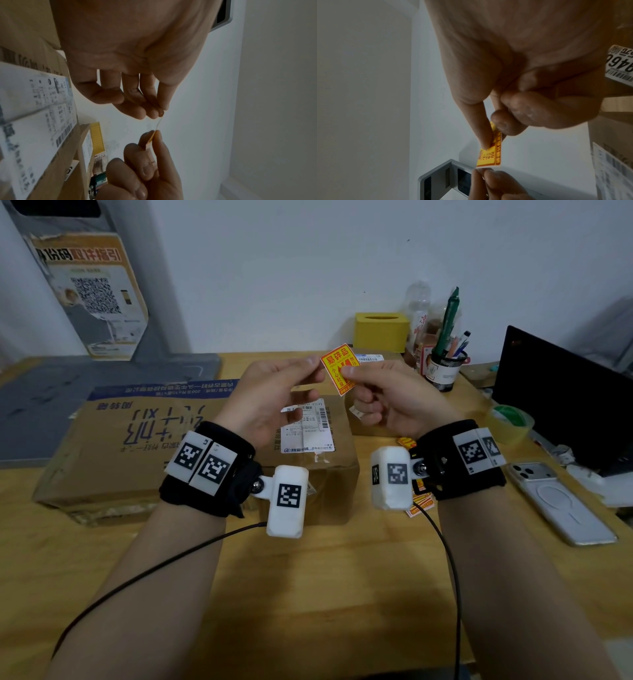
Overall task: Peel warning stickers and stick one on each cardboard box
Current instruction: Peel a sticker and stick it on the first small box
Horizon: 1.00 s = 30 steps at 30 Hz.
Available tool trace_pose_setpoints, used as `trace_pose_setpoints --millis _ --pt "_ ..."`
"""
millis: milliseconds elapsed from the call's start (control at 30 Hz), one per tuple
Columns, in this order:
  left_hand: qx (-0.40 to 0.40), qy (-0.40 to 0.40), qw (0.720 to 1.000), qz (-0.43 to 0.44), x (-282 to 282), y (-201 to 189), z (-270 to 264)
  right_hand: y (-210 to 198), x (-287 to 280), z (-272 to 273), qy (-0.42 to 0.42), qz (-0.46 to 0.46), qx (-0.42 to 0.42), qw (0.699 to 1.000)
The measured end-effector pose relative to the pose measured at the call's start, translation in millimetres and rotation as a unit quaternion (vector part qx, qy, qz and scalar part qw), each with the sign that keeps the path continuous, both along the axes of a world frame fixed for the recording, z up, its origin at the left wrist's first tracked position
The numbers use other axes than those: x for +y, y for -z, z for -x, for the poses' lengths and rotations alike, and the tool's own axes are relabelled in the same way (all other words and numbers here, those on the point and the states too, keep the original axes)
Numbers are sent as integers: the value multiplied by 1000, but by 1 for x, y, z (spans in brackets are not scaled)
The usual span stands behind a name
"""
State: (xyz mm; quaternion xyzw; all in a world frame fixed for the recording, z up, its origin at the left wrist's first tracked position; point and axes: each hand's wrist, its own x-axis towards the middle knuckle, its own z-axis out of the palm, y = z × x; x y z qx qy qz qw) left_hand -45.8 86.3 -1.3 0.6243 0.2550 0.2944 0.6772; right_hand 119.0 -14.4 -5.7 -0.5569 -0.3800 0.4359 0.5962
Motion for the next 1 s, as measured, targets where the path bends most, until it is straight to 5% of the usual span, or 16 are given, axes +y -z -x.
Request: trace_pose_setpoints --millis 1000 --pt "-39 51 993 104 -7 -5 1 -1 -1 5 -15 3 -3 1000"
